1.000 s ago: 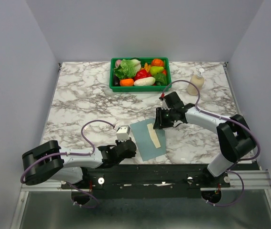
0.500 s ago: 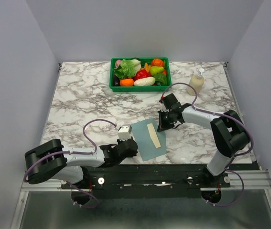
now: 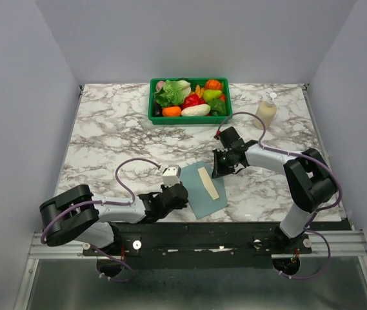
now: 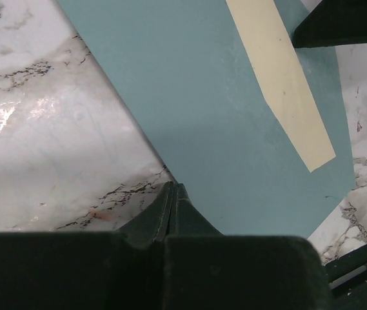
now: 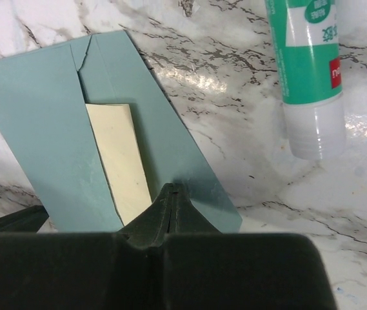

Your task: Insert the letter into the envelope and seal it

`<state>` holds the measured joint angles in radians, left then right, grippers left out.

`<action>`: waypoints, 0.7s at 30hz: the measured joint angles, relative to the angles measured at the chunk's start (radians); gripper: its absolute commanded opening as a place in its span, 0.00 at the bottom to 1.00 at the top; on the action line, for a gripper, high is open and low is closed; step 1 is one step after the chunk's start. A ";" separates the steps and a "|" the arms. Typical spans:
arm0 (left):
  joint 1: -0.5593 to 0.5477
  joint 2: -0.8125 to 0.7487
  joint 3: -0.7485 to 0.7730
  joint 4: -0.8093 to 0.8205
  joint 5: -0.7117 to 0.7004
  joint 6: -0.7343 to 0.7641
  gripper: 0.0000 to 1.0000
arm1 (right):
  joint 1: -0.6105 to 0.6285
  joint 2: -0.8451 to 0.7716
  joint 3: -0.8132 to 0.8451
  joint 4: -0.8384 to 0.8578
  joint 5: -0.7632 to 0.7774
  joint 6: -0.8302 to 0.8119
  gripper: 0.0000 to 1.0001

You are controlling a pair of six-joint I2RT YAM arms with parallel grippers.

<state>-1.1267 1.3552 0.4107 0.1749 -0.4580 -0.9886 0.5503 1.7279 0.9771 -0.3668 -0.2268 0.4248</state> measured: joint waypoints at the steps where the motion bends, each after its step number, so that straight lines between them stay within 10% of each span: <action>1: 0.000 0.004 0.000 0.005 0.000 0.002 0.00 | 0.002 0.000 0.000 0.002 -0.001 0.000 0.01; 21: 0.001 0.023 0.001 0.040 0.003 0.018 0.00 | 0.049 0.015 0.017 0.007 -0.002 -0.018 0.01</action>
<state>-1.1259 1.3777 0.4114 0.2146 -0.4553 -0.9707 0.5991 1.7432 0.9939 -0.3599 -0.2283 0.4072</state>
